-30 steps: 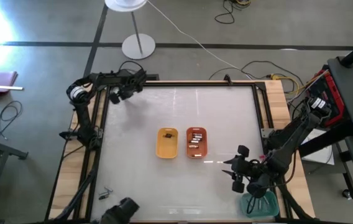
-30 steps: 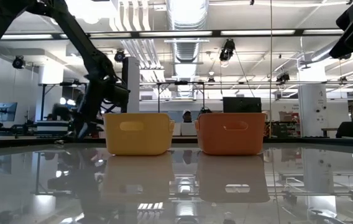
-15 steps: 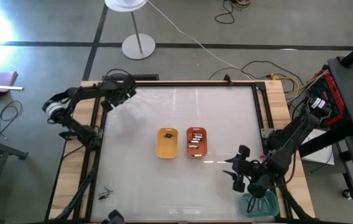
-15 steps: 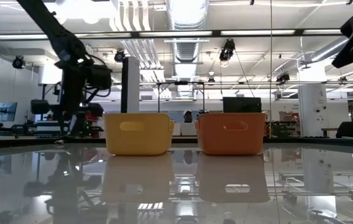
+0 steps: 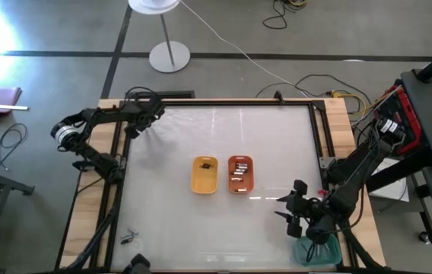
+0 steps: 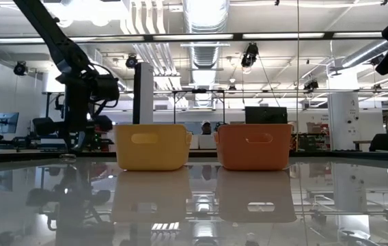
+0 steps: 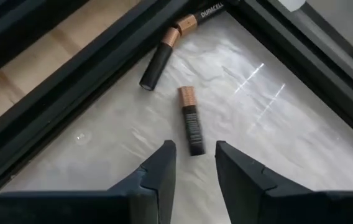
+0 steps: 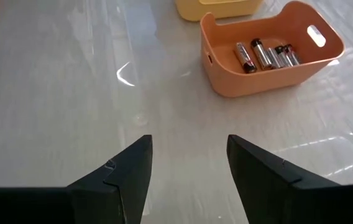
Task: Sort batteries
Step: Put the black battery into the yellow bin
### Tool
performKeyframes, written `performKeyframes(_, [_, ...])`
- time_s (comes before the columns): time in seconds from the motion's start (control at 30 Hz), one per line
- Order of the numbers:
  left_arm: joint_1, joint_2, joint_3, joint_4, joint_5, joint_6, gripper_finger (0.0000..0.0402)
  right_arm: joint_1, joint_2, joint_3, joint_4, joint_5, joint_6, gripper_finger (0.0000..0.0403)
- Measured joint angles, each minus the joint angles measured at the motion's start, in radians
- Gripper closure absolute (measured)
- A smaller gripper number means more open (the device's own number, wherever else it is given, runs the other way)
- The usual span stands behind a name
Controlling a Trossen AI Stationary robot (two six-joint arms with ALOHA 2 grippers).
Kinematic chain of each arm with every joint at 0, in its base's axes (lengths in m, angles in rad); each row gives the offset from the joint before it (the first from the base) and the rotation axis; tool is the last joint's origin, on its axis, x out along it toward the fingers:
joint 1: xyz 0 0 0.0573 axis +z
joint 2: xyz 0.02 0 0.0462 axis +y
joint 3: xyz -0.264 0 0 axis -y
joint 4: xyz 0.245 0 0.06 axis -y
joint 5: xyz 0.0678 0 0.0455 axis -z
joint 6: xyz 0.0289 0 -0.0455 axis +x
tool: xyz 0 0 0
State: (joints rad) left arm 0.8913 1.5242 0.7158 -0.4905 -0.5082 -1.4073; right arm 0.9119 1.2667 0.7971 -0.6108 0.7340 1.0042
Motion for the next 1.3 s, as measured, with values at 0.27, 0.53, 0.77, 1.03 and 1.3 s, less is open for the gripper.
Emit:
performKeyframes(0.27, [0.008, 0.017, 0.014, 0.044, -0.033, -0.027, 0.0305, 0.0, 0.0, -0.006, 0.001, 0.0, 0.008, 0.0202])
performKeyframes(0.53, [0.031, 0.166, 0.221, -0.05, -0.023, 0.159, 0.0305, 0.0, 0.0, -0.017, 0.013, 0.011, 0.008, 0.0202])
performKeyframes(0.77, [0.079, 0.305, 0.373, -0.122, 0.078, 0.1, 0.0305, 0.0, 0.0, -0.021, 0.018, 0.013, 0.04, 0.0202])
performKeyframes(1.03, [0.111, 0.42, 0.457, -0.151, 0.092, 0.081, 0.0305, 0.0, 0.0, -0.03, 0.018, 0.01, 0.057, 0.0202])
performKeyframes(1.3, [0.111, 0.438, 0.468, -0.157, 0.104, 0.138, 0.0335, 0.0, 0.0, -0.032, 0.018, 0.01, 0.037, 0.0202])
